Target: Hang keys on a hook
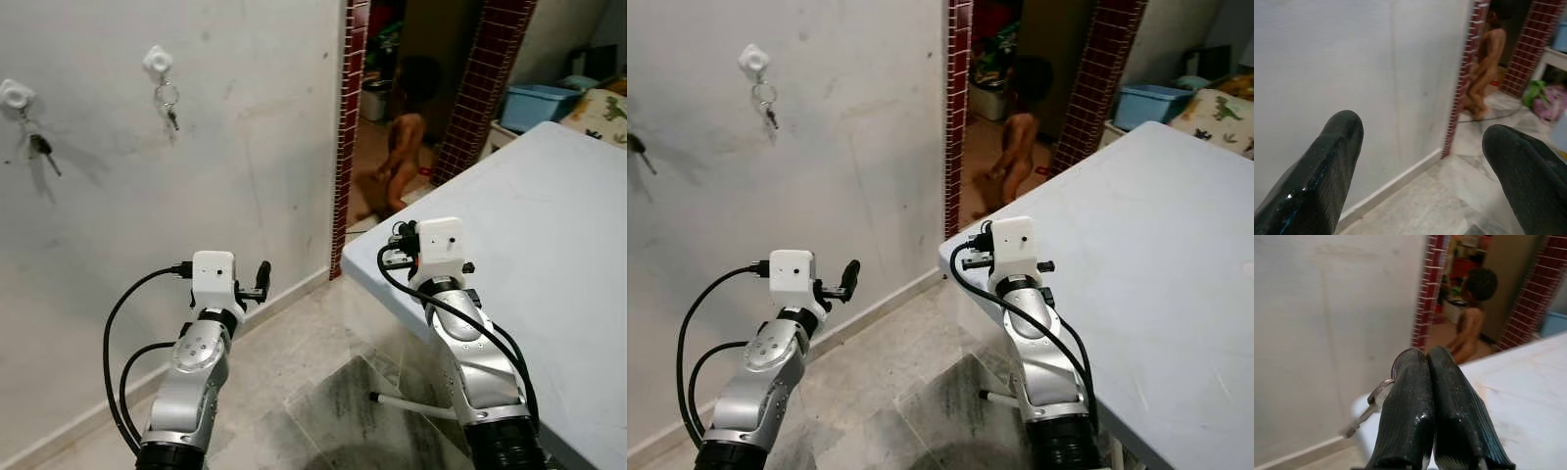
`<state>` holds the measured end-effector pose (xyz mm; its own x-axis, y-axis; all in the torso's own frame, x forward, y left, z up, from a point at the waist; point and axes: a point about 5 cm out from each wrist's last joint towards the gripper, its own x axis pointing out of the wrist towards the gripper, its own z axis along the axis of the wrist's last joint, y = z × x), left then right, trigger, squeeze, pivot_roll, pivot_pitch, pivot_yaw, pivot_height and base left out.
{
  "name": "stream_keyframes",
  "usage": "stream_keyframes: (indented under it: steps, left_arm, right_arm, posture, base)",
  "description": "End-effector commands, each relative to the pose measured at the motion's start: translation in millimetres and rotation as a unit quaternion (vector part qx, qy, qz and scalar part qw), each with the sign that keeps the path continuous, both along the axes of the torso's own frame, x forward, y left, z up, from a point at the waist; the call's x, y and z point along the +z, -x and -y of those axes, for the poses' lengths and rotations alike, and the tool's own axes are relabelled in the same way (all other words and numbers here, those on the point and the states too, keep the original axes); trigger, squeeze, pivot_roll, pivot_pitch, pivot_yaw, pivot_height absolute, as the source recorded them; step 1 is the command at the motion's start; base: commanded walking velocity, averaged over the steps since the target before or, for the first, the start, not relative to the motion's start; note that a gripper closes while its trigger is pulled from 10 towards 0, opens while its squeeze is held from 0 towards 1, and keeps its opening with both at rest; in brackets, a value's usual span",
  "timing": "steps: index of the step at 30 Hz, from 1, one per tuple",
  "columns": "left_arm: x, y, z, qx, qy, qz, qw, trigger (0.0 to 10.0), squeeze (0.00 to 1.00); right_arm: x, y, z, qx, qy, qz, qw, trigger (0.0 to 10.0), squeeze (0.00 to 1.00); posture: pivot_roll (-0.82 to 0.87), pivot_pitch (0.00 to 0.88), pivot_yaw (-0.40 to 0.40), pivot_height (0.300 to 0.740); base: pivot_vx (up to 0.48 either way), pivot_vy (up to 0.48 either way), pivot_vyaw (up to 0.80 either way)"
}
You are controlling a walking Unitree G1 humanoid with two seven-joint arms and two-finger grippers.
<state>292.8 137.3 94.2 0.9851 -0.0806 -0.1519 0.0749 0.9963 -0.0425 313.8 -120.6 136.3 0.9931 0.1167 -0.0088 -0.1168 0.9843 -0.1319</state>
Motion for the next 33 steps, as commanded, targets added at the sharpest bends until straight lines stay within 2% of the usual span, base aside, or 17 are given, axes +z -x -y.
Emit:
stream_keyframes:
  steps: [1,9,15,24,33]
  left_arm:
    - [2.7,-1.4,2.8,-0.015,0.000,0.003,1.000,10.0,0.00]
    - [5.7,-7.3,5.1,-0.033,-0.007,-0.001,0.999,10.0,0.00]
    - [5.3,-6.5,6.9,-0.040,0.010,-0.009,0.999,10.0,0.00]
    - [4.3,-5.1,5.9,-0.036,0.007,-0.012,0.999,10.0,0.00]
    - [2.7,-4.9,9.5,-0.043,0.031,-0.023,0.998,10.0,0.00]
  right_arm:
    - [4.6,-3.6,0.4,-0.004,0.001,0.011,1.000,10.0,0.00]
    - [4.4,-2.9,-0.4,-0.018,-0.011,0.016,1.000,10.0,0.00]
    - [3.8,-3.5,0.3,-0.021,-0.012,0.016,1.000,10.0,0.00]
    - [4.1,-4.4,-1.9,-0.015,-0.011,0.017,1.000,10.0,0.00]
    - [5.1,-4.2,0.2,-0.019,-0.015,0.019,1.000,10.0,0.00]
  posture:
    - [-0.02,0.000,0.055,0.740]
    - [-0.03,0.000,0.096,0.740]
    - [-0.02,0.000,0.094,0.740]
    - [-0.02,0.000,0.091,0.740]
    - [-0.03,0.000,0.090,0.740]
  base:
    - [0.000,0.000,0.80]
    - [0.000,0.000,0.80]
    - [0.000,0.000,0.80]
    - [0.000,0.000,0.80]
    - [0.000,0.000,0.00]
